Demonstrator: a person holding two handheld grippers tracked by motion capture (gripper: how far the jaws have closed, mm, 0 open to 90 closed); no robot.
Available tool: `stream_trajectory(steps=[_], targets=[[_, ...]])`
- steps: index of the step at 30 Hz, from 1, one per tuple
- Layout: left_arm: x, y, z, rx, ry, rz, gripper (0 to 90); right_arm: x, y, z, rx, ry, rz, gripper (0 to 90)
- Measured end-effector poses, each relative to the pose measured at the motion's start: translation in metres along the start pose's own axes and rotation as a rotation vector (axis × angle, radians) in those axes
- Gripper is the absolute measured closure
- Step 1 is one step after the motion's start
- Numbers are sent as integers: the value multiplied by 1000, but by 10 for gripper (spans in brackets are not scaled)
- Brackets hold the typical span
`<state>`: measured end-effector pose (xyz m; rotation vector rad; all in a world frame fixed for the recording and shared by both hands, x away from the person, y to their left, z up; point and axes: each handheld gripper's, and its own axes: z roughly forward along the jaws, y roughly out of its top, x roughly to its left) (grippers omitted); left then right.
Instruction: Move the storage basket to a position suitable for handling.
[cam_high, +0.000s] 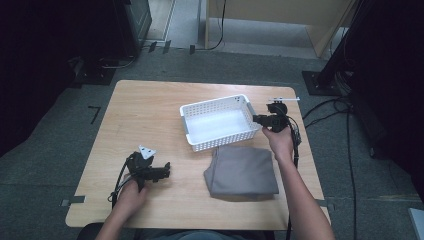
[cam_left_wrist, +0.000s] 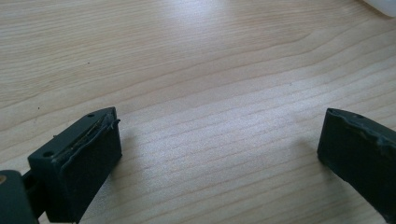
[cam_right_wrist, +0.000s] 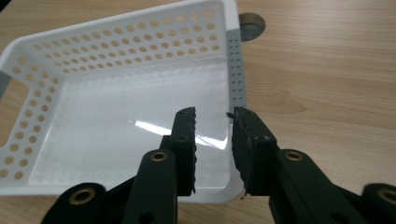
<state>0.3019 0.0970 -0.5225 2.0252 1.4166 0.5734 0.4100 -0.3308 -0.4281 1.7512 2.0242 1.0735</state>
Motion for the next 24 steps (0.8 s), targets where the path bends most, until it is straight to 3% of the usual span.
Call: stream_trajectory(steps=[8,16,24], targets=[[0,0,0,0,0,0,0,25,-18,-5,24,77,-58,810],[0,0,0,0,0,-1,0,51,-39,3,53,135,-113,861],[0,0,0,0,0,-1,0,75,-49,7,70,191,-164,900]])
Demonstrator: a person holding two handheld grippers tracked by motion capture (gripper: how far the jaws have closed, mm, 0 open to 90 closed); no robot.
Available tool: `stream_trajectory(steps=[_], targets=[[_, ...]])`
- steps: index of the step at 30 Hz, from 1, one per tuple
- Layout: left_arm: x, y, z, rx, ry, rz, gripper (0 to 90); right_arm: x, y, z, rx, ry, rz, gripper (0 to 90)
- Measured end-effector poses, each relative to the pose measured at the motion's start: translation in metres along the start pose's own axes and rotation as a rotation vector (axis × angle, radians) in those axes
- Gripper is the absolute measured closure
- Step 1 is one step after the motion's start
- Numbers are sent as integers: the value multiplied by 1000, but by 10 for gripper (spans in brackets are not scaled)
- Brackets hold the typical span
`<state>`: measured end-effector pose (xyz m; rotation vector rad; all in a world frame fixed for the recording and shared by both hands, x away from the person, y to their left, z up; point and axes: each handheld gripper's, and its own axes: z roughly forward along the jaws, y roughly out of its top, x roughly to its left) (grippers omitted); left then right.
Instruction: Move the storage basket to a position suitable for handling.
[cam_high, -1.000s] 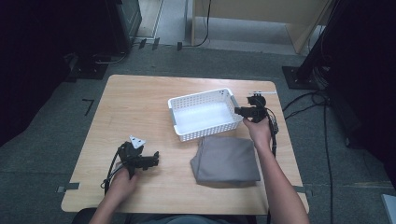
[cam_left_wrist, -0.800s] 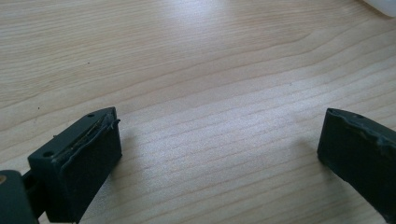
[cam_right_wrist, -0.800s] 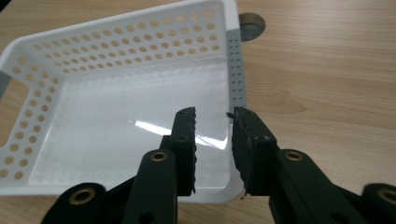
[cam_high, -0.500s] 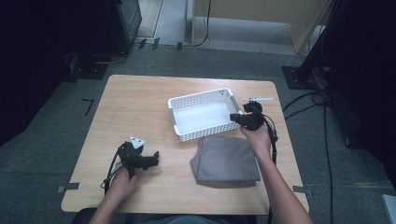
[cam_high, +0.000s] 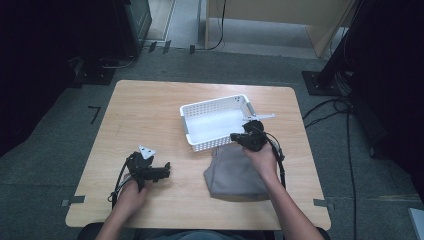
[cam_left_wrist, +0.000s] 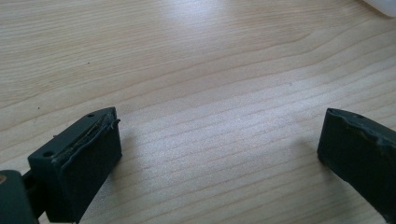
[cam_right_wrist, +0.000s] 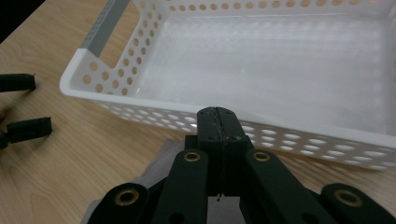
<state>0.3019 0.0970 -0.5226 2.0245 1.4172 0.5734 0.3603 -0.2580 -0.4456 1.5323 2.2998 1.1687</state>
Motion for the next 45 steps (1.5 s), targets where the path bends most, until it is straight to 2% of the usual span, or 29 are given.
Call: stream_trajectory(steps=[6,17,26,33,39,45], targets=[[0,0,0,0,0,0,0,18,-3,14,28,30,-53,900],[0,0,0,0,0,0,0,45,-4,41,59,105,-94,900],[0,0,0,-1,0,0,0,57,-1,66,75,109,-108,900],[0,0,0,0,0,0,0,54,10,74,44,78,-131,887],[0,0,0,0,-1,0,0,46,21,81,47,52,-135,884],[0,0,0,0,-1,0,0,39,24,81,44,49,-129,879]])
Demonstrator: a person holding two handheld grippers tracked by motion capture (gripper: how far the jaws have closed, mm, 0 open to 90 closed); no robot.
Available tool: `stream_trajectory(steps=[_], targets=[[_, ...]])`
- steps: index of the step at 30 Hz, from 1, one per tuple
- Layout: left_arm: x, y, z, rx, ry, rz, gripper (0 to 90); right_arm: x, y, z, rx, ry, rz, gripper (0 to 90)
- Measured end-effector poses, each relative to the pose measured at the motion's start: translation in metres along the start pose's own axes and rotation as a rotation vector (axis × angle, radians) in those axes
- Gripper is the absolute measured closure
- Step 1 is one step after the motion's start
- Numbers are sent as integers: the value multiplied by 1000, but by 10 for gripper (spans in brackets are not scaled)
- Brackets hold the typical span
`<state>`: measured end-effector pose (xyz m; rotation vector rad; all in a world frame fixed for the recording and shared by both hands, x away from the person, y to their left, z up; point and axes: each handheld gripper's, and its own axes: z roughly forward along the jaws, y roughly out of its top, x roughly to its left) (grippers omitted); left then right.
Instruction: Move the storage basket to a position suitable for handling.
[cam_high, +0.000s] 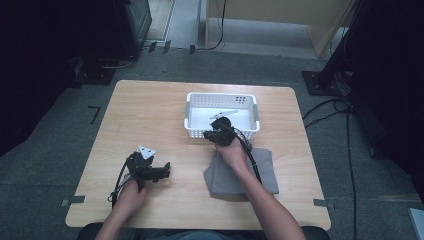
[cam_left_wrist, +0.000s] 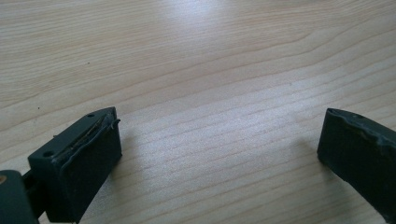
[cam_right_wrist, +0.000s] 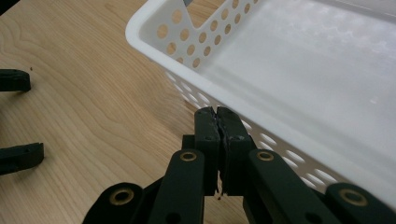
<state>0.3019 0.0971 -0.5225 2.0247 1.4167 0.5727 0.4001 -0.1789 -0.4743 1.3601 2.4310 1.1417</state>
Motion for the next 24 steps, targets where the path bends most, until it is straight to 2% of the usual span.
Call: stream_trajectory(steps=[7,11,14,17,24], targets=[[0,0,0,0,0,0,0,-2,-3,-6,-1,9,7,855],[0,0,0,0,0,0,0,-4,-7,-14,16,17,5,802],[0,0,0,0,0,0,0,-6,-8,-23,32,24,3,740],[0,0,0,0,0,0,0,-8,-11,-34,23,25,-2,702],[0,0,0,0,0,0,0,-15,-23,-54,7,19,2,678]])
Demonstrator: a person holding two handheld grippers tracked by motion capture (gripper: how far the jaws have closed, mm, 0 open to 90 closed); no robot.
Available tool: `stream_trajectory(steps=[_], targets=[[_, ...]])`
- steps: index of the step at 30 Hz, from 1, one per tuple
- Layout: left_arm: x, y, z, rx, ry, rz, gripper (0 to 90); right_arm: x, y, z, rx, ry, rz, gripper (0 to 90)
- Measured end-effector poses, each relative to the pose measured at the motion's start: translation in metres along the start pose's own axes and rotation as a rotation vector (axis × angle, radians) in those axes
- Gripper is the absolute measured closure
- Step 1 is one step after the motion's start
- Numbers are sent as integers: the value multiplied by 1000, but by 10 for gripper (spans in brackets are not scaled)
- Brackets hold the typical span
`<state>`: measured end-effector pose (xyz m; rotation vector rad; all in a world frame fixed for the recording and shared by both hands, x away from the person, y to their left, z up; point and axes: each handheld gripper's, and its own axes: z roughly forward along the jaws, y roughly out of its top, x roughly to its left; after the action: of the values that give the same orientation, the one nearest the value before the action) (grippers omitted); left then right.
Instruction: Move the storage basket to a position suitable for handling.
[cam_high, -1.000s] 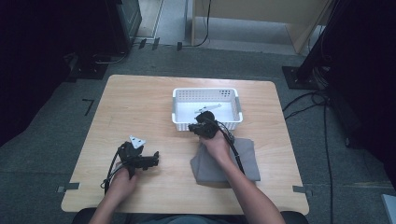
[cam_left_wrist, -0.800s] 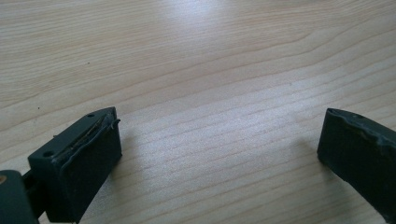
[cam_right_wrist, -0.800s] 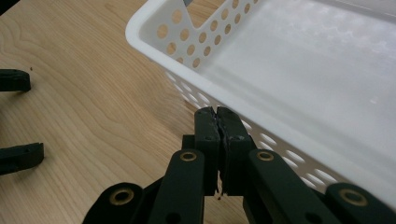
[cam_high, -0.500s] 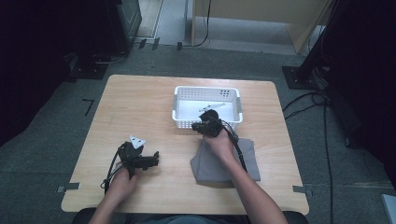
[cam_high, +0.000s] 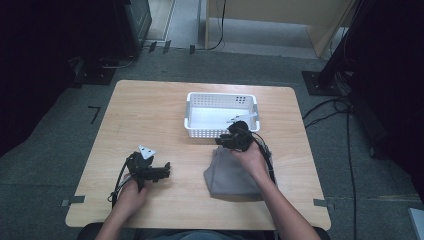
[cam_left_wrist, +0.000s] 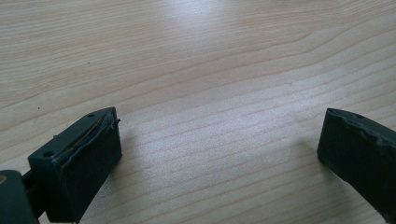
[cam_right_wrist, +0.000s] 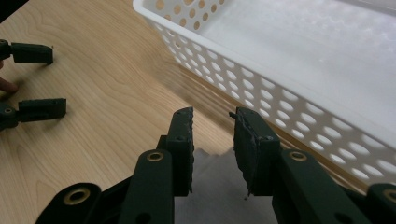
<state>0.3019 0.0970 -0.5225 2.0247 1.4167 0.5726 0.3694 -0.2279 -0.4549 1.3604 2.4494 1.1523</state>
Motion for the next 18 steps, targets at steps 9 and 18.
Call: stream_trajectory(steps=[9,18], targets=[[0,0,0,0,0,-1,0,-11,-19,-28,-22,-19,34,599],[0,0,0,-1,0,0,0,-22,-43,-49,-21,-58,51,538]])
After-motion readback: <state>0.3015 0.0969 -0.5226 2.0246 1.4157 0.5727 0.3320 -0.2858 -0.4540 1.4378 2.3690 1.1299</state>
